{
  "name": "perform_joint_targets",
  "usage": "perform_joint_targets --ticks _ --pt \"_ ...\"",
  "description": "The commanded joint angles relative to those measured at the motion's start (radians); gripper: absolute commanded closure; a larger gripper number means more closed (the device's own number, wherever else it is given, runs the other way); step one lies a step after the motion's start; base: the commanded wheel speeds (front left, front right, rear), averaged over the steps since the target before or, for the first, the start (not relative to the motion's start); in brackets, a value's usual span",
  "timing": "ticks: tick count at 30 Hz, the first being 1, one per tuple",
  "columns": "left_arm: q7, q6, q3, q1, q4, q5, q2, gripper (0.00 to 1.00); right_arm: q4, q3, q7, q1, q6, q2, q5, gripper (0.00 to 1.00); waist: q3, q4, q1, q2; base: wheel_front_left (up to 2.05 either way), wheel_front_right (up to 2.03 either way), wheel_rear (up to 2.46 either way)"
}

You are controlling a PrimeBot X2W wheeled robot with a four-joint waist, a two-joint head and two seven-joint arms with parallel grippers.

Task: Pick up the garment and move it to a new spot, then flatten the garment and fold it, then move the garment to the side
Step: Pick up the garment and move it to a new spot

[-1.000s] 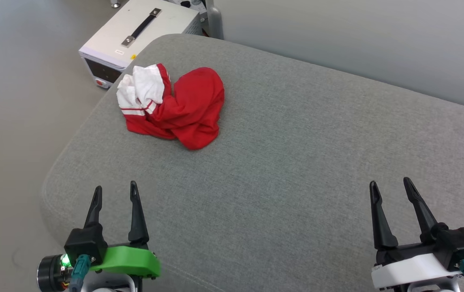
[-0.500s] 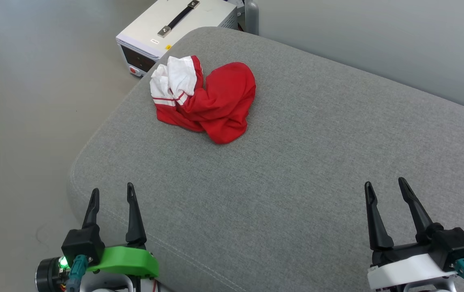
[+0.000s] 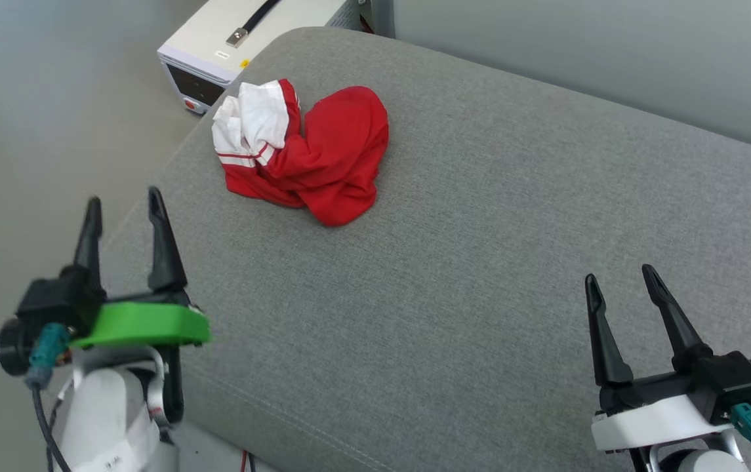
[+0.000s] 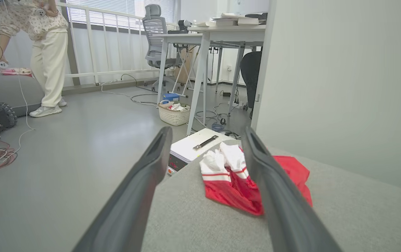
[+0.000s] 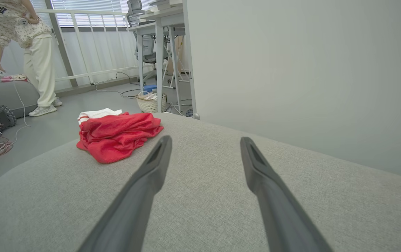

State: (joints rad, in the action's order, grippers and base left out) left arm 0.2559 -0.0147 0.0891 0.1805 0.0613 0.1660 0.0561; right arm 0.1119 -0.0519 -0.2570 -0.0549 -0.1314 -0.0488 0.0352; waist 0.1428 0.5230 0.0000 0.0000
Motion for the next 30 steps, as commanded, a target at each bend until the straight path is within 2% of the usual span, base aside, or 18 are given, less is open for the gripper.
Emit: perform_joint_targets --ticks 1,6,10,15,18,22,24,30 --pt "0.006 0.024 0.029 0.064 0.007 -0.010 0.008 0.00 0.011 -0.004 -0.005 0.025 0.001 -0.002 -0.016 0.00 0.054 -0.049 0.0000 0.0000 0.00 0.00 0.00" --pt "0.006 0.098 0.130 0.226 0.047 -0.012 0.071 0.00 0.037 -0.019 -0.005 0.058 0.001 -0.019 -0.036 0.00 0.130 -0.123 0.0000 0.0000 0.00 0.00 0.00" --pt "0.006 0.130 0.158 0.340 0.102 -0.002 0.141 0.00 0.063 -0.015 -0.005 0.084 0.001 -0.032 -0.043 0.00 0.194 -0.164 0.0000 0.0000 0.00 0.00 0.00" --pt "0.006 0.144 0.112 0.470 0.223 0.056 0.217 0.00 0.097 -0.009 -0.005 0.113 0.001 -0.047 -0.051 0.00 0.256 -0.188 0.0000 0.0000 0.00 0.00 0.00" --pt "-0.015 0.145 0.011 0.550 0.323 0.150 0.277 0.00 0.114 -0.007 -0.005 0.127 0.001 -0.054 -0.055 0.00 0.286 -0.193 0.0000 0.0000 0.00 0.00 0.00" --pt "-0.114 0.145 -0.118 0.643 0.419 0.283 0.363 0.00 0.129 -0.003 -0.005 0.143 0.001 -0.060 -0.060 0.00 0.312 -0.198 0.0000 0.0000 0.00 0.00 0.00" --pt "-0.194 0.145 -0.170 0.675 0.462 0.361 0.387 0.00 0.133 0.001 -0.005 0.148 0.001 -0.060 -0.061 0.00 0.320 -0.200 0.0000 0.0000 0.00 0.00 0.00" --pt "-0.533 0.145 -0.349 0.744 0.531 0.617 0.467 0.00 0.139 0.002 -0.005 0.153 0.001 -0.061 -0.065 0.00 0.343 -0.215 0.0000 0.0000 0.00 0.00 0.00"
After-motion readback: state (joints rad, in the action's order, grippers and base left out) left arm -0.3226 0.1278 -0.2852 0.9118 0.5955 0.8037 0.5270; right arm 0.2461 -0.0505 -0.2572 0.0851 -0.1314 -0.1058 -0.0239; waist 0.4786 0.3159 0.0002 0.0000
